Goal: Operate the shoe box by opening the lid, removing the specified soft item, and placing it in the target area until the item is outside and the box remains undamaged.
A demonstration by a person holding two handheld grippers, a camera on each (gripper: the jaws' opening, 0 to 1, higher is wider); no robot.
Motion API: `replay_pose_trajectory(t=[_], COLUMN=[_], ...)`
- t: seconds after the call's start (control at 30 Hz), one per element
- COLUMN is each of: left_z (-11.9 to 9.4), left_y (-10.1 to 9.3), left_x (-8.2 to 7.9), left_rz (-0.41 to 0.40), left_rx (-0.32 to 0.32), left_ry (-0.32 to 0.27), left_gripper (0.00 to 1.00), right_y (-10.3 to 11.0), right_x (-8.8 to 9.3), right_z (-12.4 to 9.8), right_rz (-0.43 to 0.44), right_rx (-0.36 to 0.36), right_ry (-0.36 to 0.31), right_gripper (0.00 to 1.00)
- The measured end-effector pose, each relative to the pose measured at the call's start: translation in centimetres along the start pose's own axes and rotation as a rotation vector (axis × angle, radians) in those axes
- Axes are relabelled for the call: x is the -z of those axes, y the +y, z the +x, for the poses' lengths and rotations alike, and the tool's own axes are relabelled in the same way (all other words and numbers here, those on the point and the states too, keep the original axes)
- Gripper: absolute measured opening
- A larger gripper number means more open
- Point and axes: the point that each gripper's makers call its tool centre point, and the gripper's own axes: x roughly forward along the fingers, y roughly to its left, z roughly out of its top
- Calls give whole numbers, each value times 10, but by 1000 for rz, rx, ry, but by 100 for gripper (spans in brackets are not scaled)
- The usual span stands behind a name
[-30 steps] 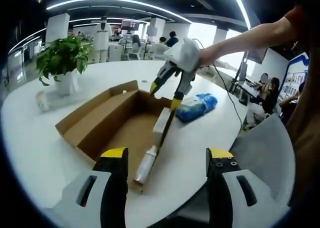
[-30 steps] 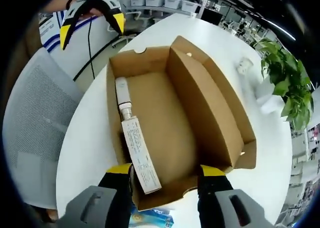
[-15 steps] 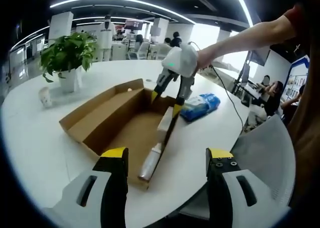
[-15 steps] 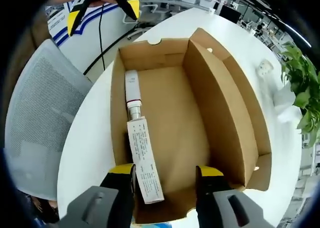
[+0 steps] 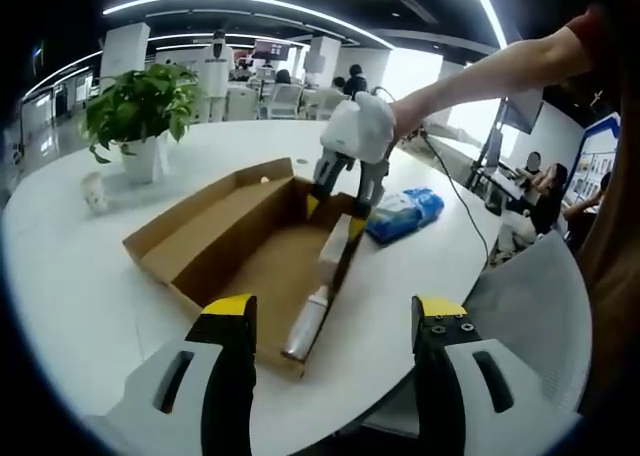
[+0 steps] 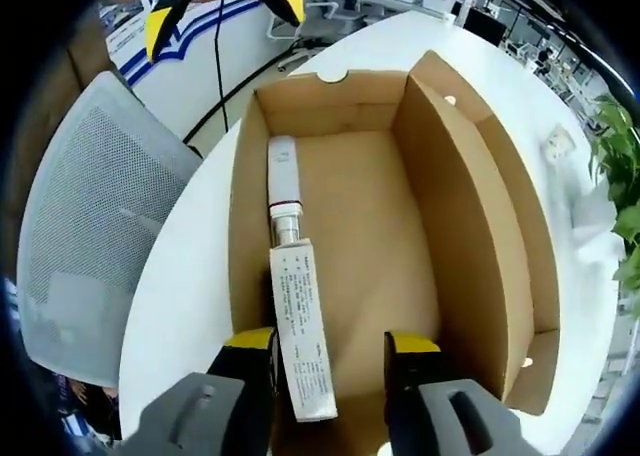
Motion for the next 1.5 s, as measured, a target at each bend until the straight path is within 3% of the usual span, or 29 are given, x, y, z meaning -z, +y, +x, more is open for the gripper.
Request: replay_pose_trajectory(t=[0.43, 0.87, 1.5], left_z=[-3, -8, -8], left_y=[3, 5, 1], left_x=[3, 4, -8], left_rz=[-10, -16, 9], left_rx=[-10, -22, -18], left_ry=[1, -4, -21], left_gripper=[62, 62, 62], right_y=[9, 7, -5], right_x=[2, 3, -6], right_z=[22, 17, -22], right_rz=[-9, -25, 17], right_rx=[-47, -20, 63], right_ry=[52, 56, 9], right_gripper=[17, 16, 16])
